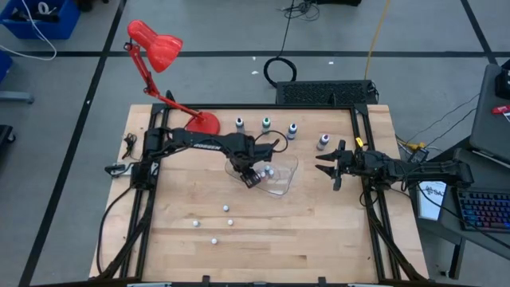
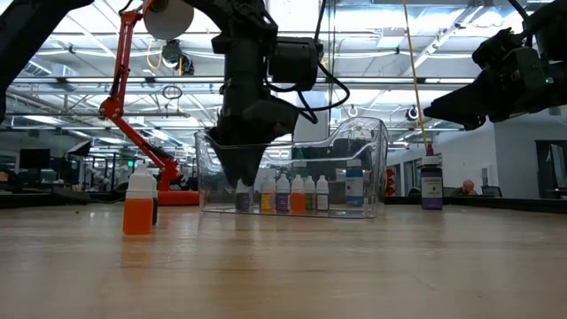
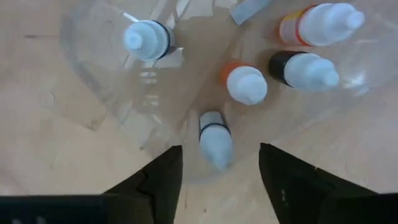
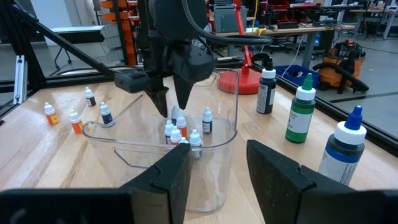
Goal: Pick & Place food coloring
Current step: Put the small blue food coloring bottle in the transparent bin
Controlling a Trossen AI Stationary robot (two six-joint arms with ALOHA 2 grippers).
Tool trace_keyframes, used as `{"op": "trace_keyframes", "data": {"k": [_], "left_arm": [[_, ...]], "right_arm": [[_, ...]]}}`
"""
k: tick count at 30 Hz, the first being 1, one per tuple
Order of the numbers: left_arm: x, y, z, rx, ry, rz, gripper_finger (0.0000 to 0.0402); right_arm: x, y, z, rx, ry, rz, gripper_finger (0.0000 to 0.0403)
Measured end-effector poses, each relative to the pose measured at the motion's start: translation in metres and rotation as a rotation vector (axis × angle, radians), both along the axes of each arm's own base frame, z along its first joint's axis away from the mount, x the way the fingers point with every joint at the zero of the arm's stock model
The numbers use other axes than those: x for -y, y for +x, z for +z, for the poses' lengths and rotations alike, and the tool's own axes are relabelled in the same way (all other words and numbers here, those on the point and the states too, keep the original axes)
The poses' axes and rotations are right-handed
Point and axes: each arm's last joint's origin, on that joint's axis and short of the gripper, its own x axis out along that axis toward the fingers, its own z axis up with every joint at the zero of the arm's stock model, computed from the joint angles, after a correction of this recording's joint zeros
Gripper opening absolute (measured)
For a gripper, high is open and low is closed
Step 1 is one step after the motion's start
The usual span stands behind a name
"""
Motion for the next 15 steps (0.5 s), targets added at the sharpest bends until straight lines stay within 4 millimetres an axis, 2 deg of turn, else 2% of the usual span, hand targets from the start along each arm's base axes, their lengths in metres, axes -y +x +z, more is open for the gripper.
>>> {"op": "trace_keyframes", "data": {"k": [3,9,12,15], "left_arm": [[-0.001,0.001,0.019,0.011,0.011,-0.001,0.0223],[0.0,-0.009,0.075,0.051,0.091,0.032,0.0227],[0.013,-0.019,0.101,0.101,0.099,0.064,0.0227],[0.035,-0.031,0.117,0.131,0.085,0.041,0.0227]], "right_arm": [[0.0,0.0,0.0,0.0,0.0,0.0,0.0144],[0.0,0.0,0.0,0.0,0.0,0.0,0.0144],[0.0,0.0,0.0,0.0,0.0,0.0,0.0144],[0.0,0.0,0.0,0.0,0.0,0.0,0.0144]]}}
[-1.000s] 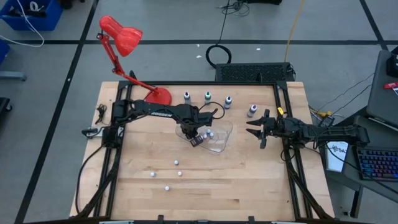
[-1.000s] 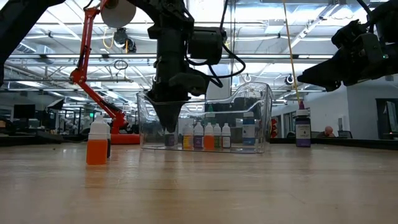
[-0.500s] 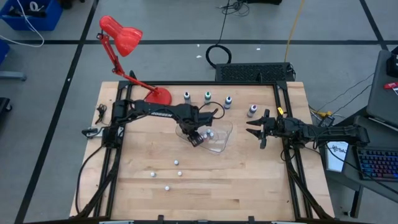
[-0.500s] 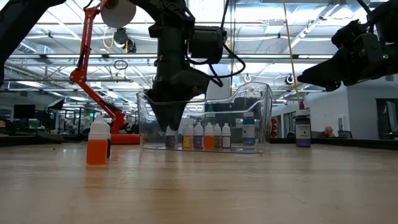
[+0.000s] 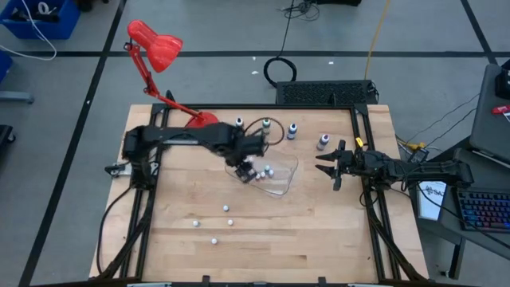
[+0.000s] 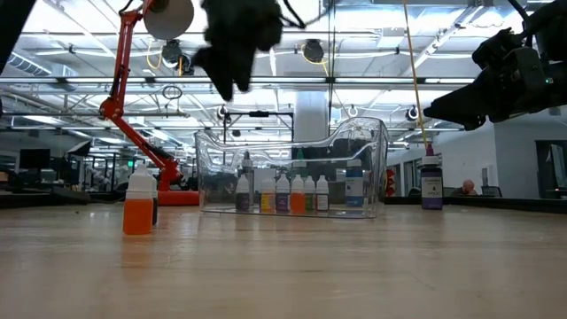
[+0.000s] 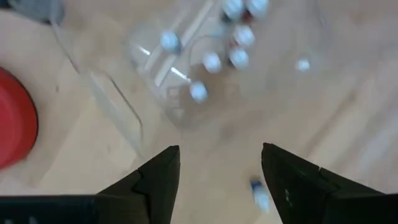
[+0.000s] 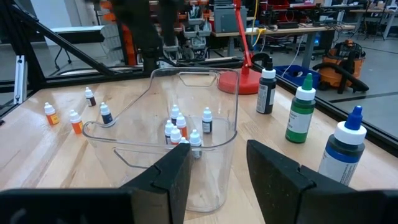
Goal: Pick & Place food coloring
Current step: Put the small blue food coloring bottle in the transparent bin
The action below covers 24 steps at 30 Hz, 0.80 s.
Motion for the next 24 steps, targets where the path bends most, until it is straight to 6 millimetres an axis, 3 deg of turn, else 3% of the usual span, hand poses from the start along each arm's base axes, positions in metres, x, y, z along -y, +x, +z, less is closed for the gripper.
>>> {"op": "trace_keyframes", "data": {"k": [6,12,16,24], "left_arm": [[0.056,-0.018,0.015,0.028,0.06,-0.104,0.0228],[0.105,-0.026,-0.007,-0.008,0.163,-0.163,0.0228],[0.114,-0.029,-0.033,-0.04,0.105,-0.007,0.0228],[0.109,-0.043,-0.077,-0.16,-0.002,0.396,0.0228]], "right_arm": [[0.0,0.0,0.0,0.0,0.0,0.0,0.0144],[0.0,0.0,0.0,0.0,0.0,0.0,0.0144],[0.0,0.0,0.0,0.0,0.0,0.0,0.0144],[0.0,0.0,0.0,0.0,0.0,0.0,0.0144]]}}
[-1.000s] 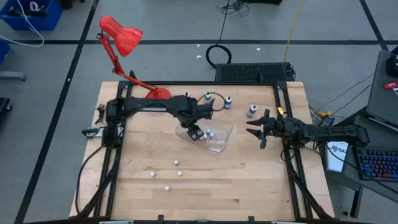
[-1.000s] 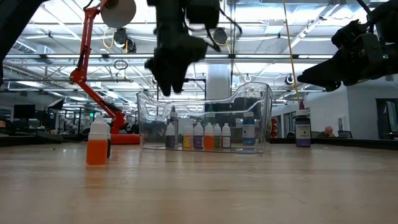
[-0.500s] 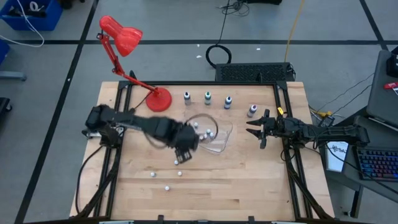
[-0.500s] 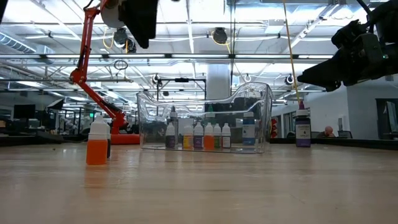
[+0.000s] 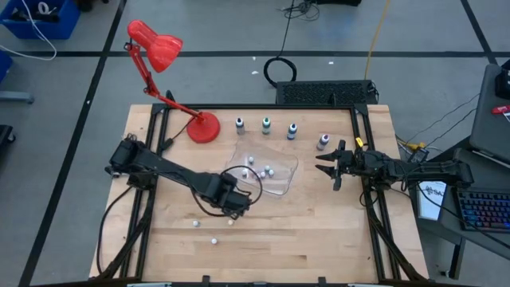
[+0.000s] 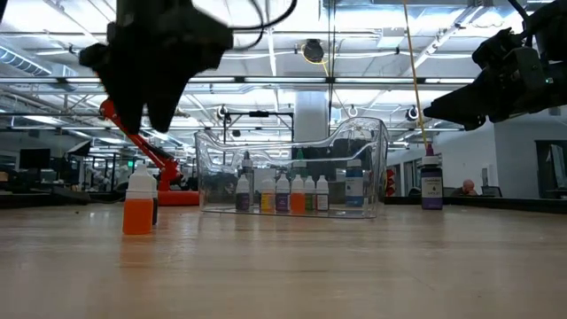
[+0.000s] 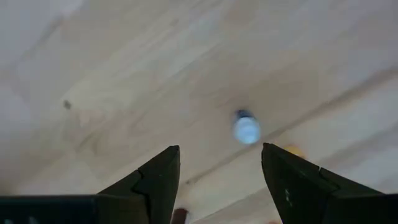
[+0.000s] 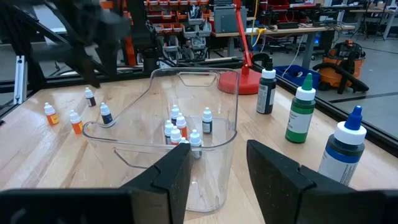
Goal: Pick & Place food coloring
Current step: Put the small blue food coloring bottle in the transparent bin
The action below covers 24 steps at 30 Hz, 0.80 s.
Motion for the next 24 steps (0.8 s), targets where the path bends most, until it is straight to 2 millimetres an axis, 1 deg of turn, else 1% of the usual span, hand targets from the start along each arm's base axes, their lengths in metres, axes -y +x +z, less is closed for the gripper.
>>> {"op": "trace_keyframes", "data": {"k": [4,10,13,18,24], "left_arm": [[-0.001,-0.002,-0.016,0.001,-0.027,0.039,0.0228],[0.002,0.002,-0.031,0.071,-0.109,0.014,0.0228],[0.002,0.003,-0.034,0.084,-0.124,-0.01,0.0228],[0.0,0.0,-0.04,0.059,-0.118,-0.01,0.0228],[-0.006,-0.004,-0.053,0.053,-0.117,0.001,0.0228]], "right_arm": [[0.0,0.0,0.0,0.0,0.0,0.0,0.0144],[0.0,0.0,0.0,0.0,0.0,0.0,0.0144],[0.0,0.0,0.0,0.0,0.0,0.0,0.0144],[0.0,0.0,0.0,0.0,0.0,0.0,0.0144],[0.0,0.0,0.0,0.0,0.0,0.0,0.0144]]}}
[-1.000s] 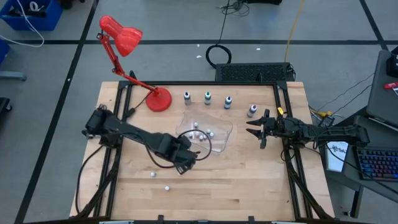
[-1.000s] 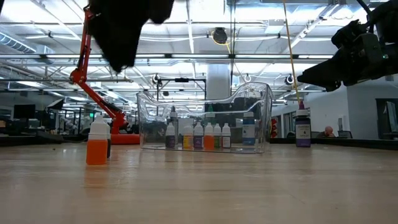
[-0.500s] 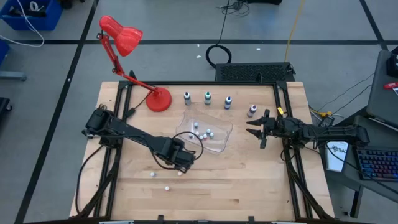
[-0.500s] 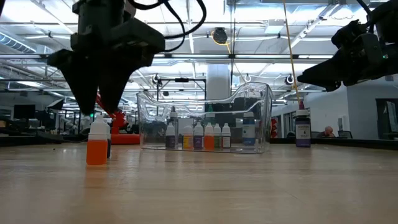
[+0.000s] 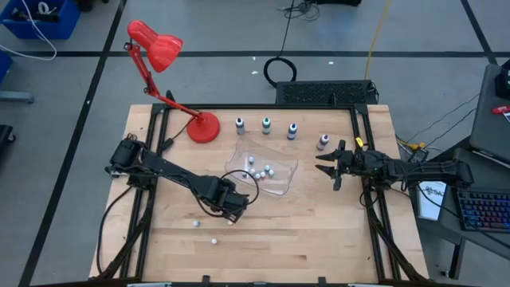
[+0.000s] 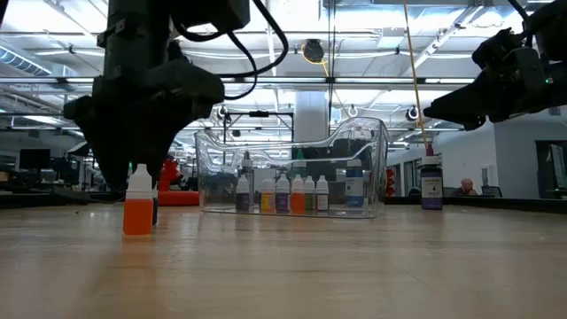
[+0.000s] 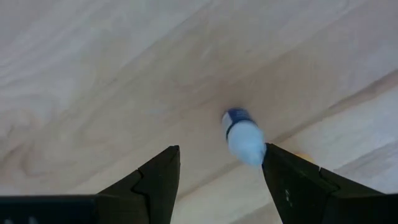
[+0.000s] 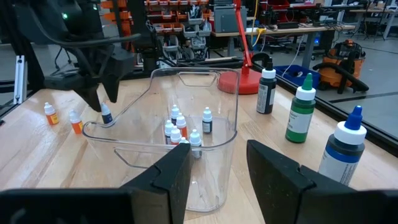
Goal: Pick & Place food coloring
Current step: Put the small blue food coloring bottle in the transparent bin
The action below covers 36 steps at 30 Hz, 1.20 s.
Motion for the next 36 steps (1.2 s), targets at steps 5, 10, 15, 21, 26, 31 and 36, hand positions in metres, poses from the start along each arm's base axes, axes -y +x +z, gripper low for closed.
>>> {"op": "trace_keyframes", "data": {"k": [5,10,15,21,26,31,36], "left_arm": [[-0.0037,0.0017,-0.0007,0.012,0.004,-0.016,0.0228],[-0.0017,0.0051,-0.0004,0.049,-0.012,-0.045,0.0228],[-0.0012,0.0054,-0.0003,0.052,-0.018,-0.053,0.0227],[-0.0012,0.0054,-0.0003,0.051,-0.019,-0.045,0.0227],[-0.001,0.0053,-0.0003,0.052,-0.018,-0.054,0.0227],[-0.001,0.0053,-0.0003,0.052,-0.018,-0.059,0.0227],[-0.001,0.0053,-0.0003,0.052,-0.019,-0.059,0.0227]], "right_arm": [[0.0,0.0,0.0,0.0,0.0,0.0,0.0144],[0.0,0.0,0.0,0.0,0.0,0.0,0.0144],[0.0,0.0,0.0,0.0,0.0,0.0,0.0144],[0.0,0.0,0.0,0.0,0.0,0.0,0.0144],[0.0,0.0,0.0,0.0,0.0,0.0,0.0144],[0.0,0.0,0.0,0.0,0.0,0.0,0.0144],[0.0,0.0,0.0,0.0,0.0,0.0,0.0144]]}}
